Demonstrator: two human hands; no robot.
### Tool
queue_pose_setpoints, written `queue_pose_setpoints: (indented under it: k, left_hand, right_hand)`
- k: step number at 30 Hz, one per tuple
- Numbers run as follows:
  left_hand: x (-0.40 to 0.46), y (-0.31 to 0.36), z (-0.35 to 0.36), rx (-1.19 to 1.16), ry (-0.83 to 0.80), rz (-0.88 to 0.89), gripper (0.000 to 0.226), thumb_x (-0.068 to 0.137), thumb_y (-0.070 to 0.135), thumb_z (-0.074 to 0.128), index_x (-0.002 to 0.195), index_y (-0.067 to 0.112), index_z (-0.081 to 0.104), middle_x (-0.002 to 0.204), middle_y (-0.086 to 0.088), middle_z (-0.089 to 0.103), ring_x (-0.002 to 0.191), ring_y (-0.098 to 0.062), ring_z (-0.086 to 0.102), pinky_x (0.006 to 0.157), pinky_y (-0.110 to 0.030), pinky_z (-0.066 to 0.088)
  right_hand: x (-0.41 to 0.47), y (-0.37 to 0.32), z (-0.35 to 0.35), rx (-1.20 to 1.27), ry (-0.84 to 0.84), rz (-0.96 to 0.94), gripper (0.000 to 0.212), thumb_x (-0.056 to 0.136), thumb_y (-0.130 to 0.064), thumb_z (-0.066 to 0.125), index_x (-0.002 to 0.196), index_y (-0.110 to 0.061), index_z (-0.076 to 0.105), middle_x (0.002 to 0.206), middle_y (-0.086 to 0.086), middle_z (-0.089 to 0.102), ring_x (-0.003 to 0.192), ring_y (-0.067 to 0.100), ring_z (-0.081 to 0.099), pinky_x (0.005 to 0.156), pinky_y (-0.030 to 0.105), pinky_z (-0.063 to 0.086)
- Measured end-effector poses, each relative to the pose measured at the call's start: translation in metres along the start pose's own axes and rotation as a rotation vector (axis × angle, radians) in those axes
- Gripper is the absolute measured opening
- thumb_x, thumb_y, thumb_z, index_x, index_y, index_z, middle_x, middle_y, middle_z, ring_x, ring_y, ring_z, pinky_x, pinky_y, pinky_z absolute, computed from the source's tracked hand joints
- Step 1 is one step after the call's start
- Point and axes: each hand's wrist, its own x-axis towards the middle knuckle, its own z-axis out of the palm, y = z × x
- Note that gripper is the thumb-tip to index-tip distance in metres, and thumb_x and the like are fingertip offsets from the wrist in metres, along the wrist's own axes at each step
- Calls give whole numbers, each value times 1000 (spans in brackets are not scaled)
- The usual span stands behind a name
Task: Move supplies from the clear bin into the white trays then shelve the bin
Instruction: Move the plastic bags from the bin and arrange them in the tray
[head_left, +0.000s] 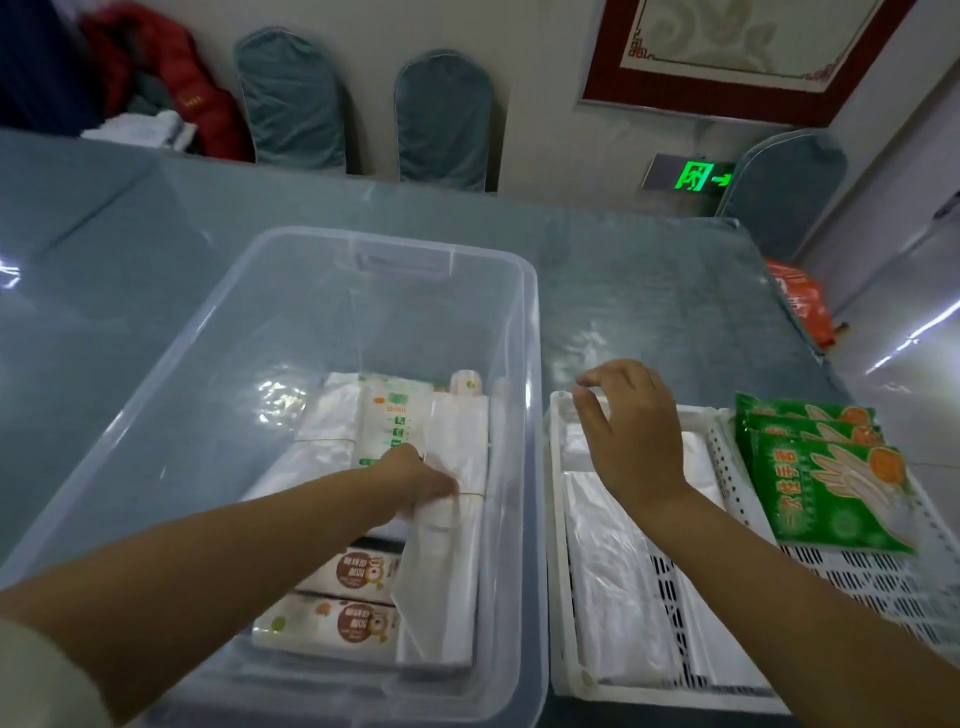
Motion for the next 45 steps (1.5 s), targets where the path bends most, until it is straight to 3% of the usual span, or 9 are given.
queue_pose_setpoints:
  k: [3, 9, 14, 22, 25, 30, 34, 40, 45]
  left_hand:
    - [-5, 5, -12, -147, -23, 34, 35, 73, 15, 74, 102, 2, 58, 99, -15, 63, 88, -28, 61, 76, -35, 54]
    - [-46, 53, -53, -358, 205, 408, 16, 72, -5, 63, 81, 8, 65, 80, -13, 66, 62, -19, 59, 55, -24, 50]
    - [-98, 117, -92, -416, 373, 780, 18, 74, 9, 68, 87, 22, 65, 85, 4, 70, 74, -11, 66, 60, -23, 55]
    - [-145, 184, -80, 283, 908, 1297, 15, 75, 24, 69, 86, 13, 67, 78, 4, 58, 80, -19, 43, 65, -32, 32]
    - [-153, 191, -45, 555, 834, 1441, 19, 73, 17, 73, 92, 15, 72, 85, -4, 67, 78, -27, 55, 64, -29, 35]
    - [-155, 196, 24, 896, 562, 1564, 31, 69, 11, 77, 100, 16, 71, 95, -9, 72, 70, -32, 69, 56, -37, 53]
    - [-136, 204, 83, 961, 367, 1466, 34, 81, 14, 65, 114, 24, 64, 116, -3, 65, 85, -31, 67, 67, -41, 55]
    - [-100, 182, 155, 934, -20, 1022, 49, 82, -3, 46, 120, 26, 52, 128, 3, 53, 110, -24, 54, 91, -41, 45]
    - [-84, 156, 187, 1123, -141, 734, 45, 89, -3, 42, 127, 20, 49, 129, -6, 53, 112, -25, 51, 93, -33, 43]
  right_hand:
    - [-2, 3, 3, 93, -24, 79, 11, 90, -16, 56, 94, -12, 65, 98, 4, 63, 91, 20, 55, 79, 31, 45]
    - [10, -6, 5, 272, -31, 158, 10, 90, -14, 56, 95, -17, 63, 94, -5, 61, 81, 8, 57, 69, 16, 45]
    - [39, -31, -8, 493, -7, 154, 8, 90, -16, 57, 89, -20, 63, 81, -5, 64, 73, 6, 60, 67, 12, 49]
    - [80, -21, -83, 1121, -149, 538, 24, 93, -19, 48, 79, -12, 67, 55, 2, 68, 45, 9, 53, 44, 16, 45]
    - [76, 8, -111, 1368, -323, 683, 29, 96, -26, 40, 96, -7, 63, 68, 11, 69, 51, 13, 59, 49, 21, 49]
    - [47, 67, -137, 1223, -575, 696, 38, 90, -32, 51, 121, -11, 57, 88, 13, 65, 62, 19, 66, 51, 27, 54]
    - [21, 112, -136, 1247, -692, 776, 55, 71, -29, 68, 121, -8, 57, 86, 11, 70, 57, 13, 63, 53, 25, 53]
    - [-21, 168, -100, 1170, -601, 932, 47, 84, 5, 57, 113, -31, 55, 102, 14, 67, 80, 26, 65, 74, 39, 57]
    - [-74, 181, -67, 861, -546, 814, 62, 80, 12, 54, 123, -33, 49, 116, 12, 55, 83, 19, 59, 59, 23, 52]
